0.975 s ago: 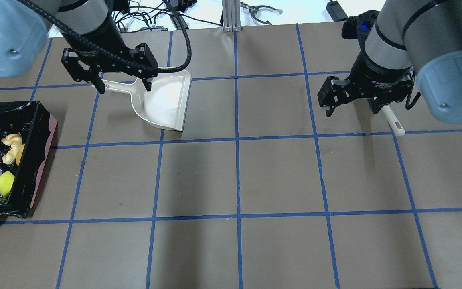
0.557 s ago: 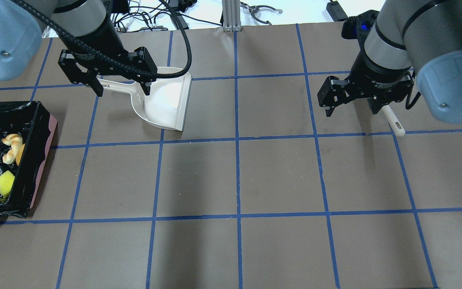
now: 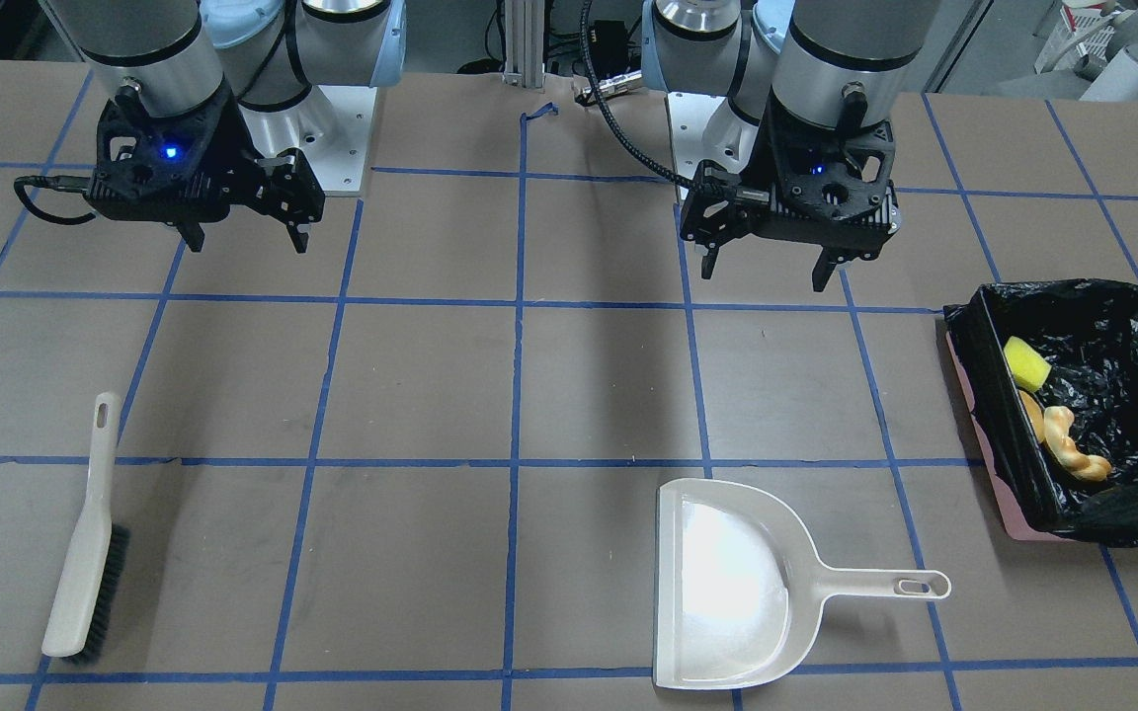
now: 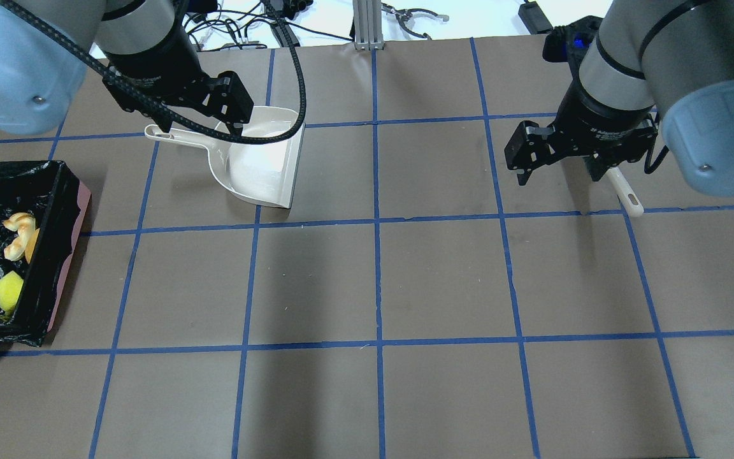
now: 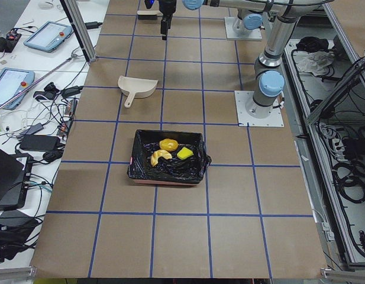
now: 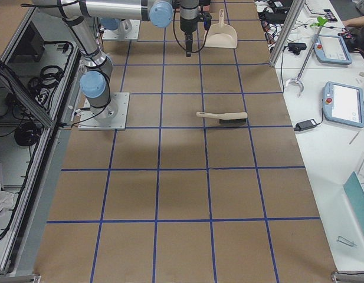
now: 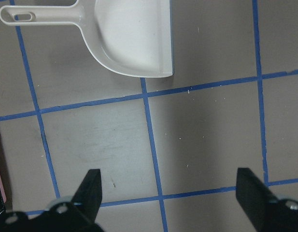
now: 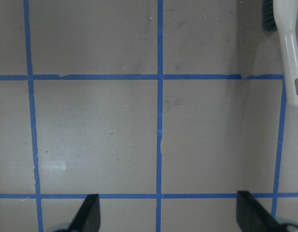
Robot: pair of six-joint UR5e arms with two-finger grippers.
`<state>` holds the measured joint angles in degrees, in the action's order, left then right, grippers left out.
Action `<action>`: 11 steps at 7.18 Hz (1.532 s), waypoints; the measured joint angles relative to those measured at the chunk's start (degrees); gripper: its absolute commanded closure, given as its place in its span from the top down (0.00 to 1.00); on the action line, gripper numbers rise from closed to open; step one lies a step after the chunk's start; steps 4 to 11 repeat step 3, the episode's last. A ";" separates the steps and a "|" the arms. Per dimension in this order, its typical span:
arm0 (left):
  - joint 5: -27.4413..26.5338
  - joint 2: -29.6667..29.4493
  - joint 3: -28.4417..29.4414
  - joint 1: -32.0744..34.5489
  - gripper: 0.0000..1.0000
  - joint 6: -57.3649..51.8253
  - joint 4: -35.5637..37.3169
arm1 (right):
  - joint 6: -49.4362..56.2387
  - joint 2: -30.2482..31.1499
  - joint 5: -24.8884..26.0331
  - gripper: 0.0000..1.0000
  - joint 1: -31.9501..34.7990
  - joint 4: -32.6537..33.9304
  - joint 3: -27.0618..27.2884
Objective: Sweep and dump trash into bin
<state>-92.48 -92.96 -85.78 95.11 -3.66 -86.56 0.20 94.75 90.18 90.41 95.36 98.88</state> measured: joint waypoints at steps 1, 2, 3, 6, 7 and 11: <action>0.00 0.17 -0.32 0.00 1.00 -0.08 0.17 | 0.02 0.00 0.00 1.00 0.00 0.00 0.00; 0.07 0.56 -1.16 -0.01 1.00 -0.13 0.43 | 0.00 0.00 0.01 1.00 0.00 0.00 0.00; 0.12 1.04 -2.05 -0.01 1.00 -0.22 0.64 | 0.00 0.00 0.05 1.00 -0.03 0.00 0.00; 0.12 1.04 -2.05 -0.01 1.00 -0.22 0.64 | 0.00 0.00 0.05 1.00 -0.03 0.00 0.00; 0.12 1.04 -2.05 -0.01 1.00 -0.22 0.64 | 0.00 0.00 0.05 1.00 -0.03 0.00 0.00; 0.12 1.04 -2.05 -0.01 1.00 -0.22 0.64 | 0.00 0.00 0.05 1.00 -0.03 0.00 0.00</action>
